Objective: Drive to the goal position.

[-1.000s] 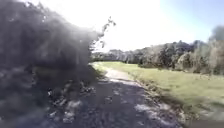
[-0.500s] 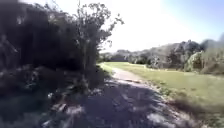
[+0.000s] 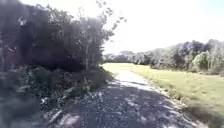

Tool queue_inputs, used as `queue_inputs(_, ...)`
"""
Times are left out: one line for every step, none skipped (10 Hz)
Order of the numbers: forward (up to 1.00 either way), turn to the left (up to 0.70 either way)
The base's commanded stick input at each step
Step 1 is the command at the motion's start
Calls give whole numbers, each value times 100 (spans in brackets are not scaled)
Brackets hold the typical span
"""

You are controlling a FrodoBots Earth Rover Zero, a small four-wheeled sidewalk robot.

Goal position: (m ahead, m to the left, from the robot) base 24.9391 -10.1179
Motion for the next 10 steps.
queue_inputs(50, -27)
queue_inputs(50, -10)
queue_inputs(50, 0)
queue_inputs(50, 0)
queue_inputs(50, 0)
queue_inputs(50, 0)
queue_inputs(50, 0)
queue_inputs(50, 0)
queue_inputs(50, 0)
queue_inputs(50, 0)
